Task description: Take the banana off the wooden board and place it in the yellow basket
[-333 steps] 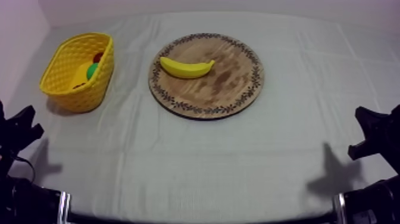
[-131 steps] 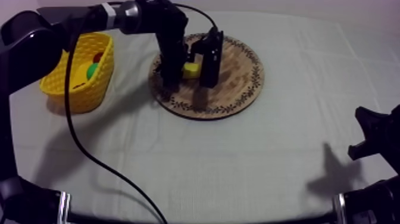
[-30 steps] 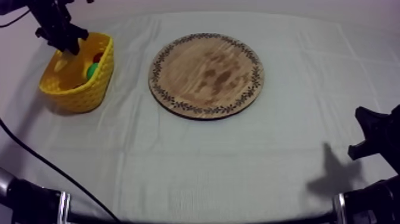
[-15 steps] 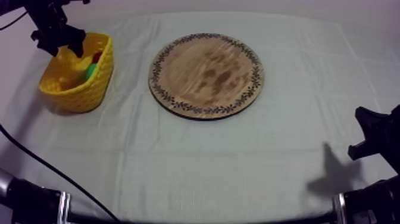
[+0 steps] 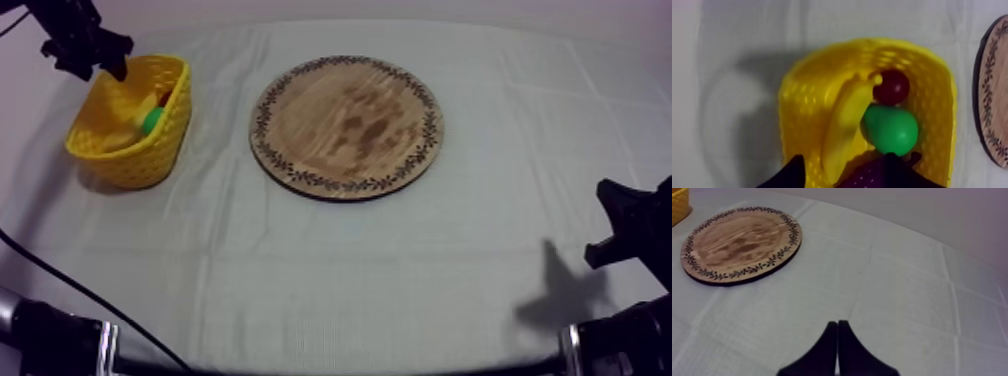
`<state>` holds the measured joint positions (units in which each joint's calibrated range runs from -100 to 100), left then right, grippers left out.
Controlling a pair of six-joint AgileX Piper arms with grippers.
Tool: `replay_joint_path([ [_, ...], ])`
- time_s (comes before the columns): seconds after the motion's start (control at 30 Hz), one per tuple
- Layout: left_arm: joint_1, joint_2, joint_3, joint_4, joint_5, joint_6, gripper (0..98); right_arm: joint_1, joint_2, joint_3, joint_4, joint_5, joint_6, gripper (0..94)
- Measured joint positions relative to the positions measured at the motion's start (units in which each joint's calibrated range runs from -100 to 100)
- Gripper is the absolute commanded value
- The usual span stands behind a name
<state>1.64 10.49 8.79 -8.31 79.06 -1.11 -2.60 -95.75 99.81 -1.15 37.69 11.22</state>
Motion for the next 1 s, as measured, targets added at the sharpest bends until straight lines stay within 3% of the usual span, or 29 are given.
replay_joint_path([
  [0.13, -0.6, -3.8, 0.1, 1.18, -3.5, -1.0, 14.7, 0.0, 0.0, 0.0, 0.0, 0.0, 0.0, 0.3],
  [0.27, -1.3, -8.5, 1.5, 2.75, -7.8, -2.0, 4.5, 0.0, 0.0, 0.0, 0.0, 0.0, 0.0, 0.3],
  [0.73, -1.9, -34.3, 13.0, 8.31, -17.9, -1.3, 0.0, 0.0, 0.0, 0.0, 0.0, 0.0, 0.0, 0.3],
  [1.0, -3.4, -55.6, 30.0, 8.87, -28.0, 0.6, 0.0, 0.0, 0.0, 0.0, 0.0, 0.0, 0.0, 0.3],
])
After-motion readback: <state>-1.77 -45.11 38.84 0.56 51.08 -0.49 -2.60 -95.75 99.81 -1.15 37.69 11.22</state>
